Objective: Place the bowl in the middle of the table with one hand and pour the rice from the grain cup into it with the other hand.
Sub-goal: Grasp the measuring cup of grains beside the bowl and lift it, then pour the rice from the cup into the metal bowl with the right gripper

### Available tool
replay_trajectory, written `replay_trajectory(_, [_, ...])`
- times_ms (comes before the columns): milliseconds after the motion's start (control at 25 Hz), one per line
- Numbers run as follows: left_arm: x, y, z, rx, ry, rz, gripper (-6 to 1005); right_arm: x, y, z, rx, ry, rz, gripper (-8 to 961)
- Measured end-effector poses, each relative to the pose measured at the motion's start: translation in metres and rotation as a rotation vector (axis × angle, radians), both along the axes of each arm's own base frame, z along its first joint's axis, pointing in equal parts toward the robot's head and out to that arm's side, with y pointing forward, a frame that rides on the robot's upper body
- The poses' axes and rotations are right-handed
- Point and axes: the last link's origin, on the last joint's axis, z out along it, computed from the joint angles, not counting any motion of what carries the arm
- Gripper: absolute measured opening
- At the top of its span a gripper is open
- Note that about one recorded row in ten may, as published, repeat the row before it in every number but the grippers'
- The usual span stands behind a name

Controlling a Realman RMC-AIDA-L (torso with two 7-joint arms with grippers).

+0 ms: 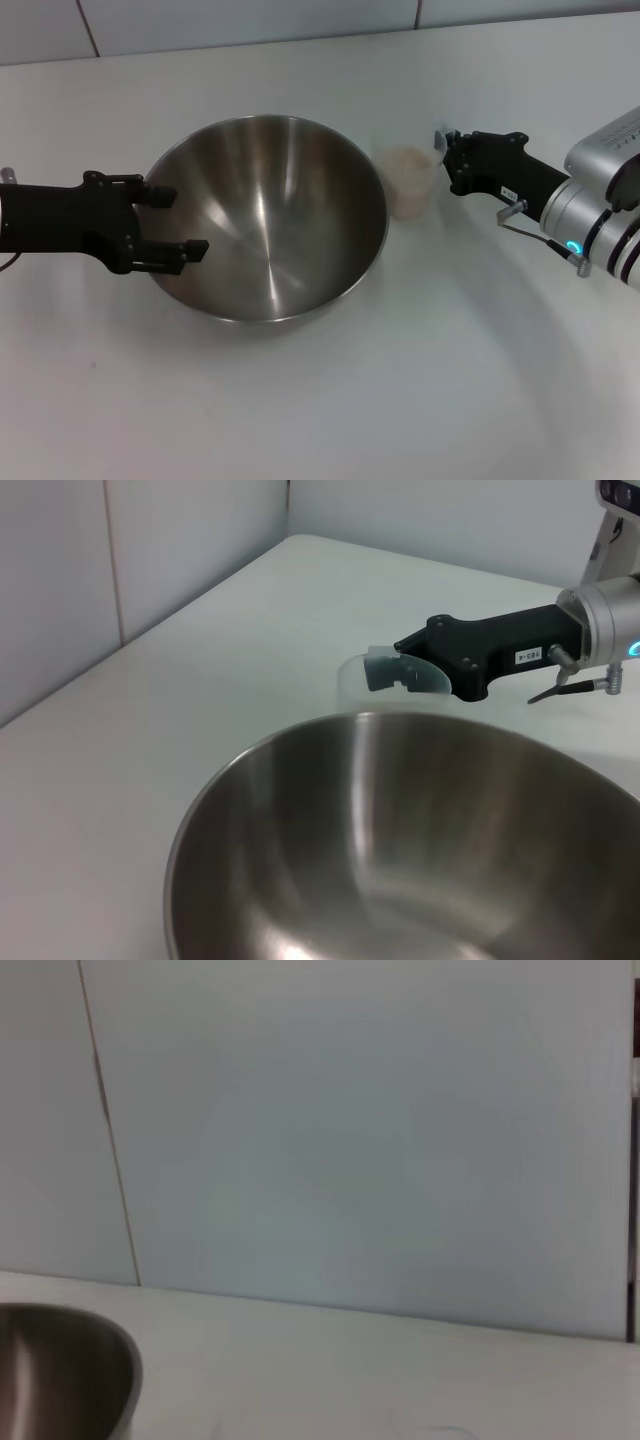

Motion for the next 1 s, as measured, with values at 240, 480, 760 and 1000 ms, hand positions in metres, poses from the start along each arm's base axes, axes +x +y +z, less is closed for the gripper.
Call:
replay_trajectory(240, [0.001, 0.000, 0.002, 0.003, 0.002, -0.006, 827, -0.007, -0.007, 0.016, 0.112, 0.065, 0.084, 7])
replay_trajectory(480, [0.005, 0.000, 0.005, 0.002, 0.005, -0.022, 827, -0.036, -0.025, 0.033, 0.280, 0.027, 0.380, 6])
replay_trajectory(760, [0.009, -0.001, 0.006, -0.008, 0.016, -0.039, 827, -0.074, -0.022, 0.010, 0.429, -0.267, 0.630, 6])
replay_trajectory(1000, [0.010, -0.002, 0.006, -0.015, 0.038, -0.039, 827, -0.096, -0.023, -0.017, 0.577, -0.720, 0.809, 7])
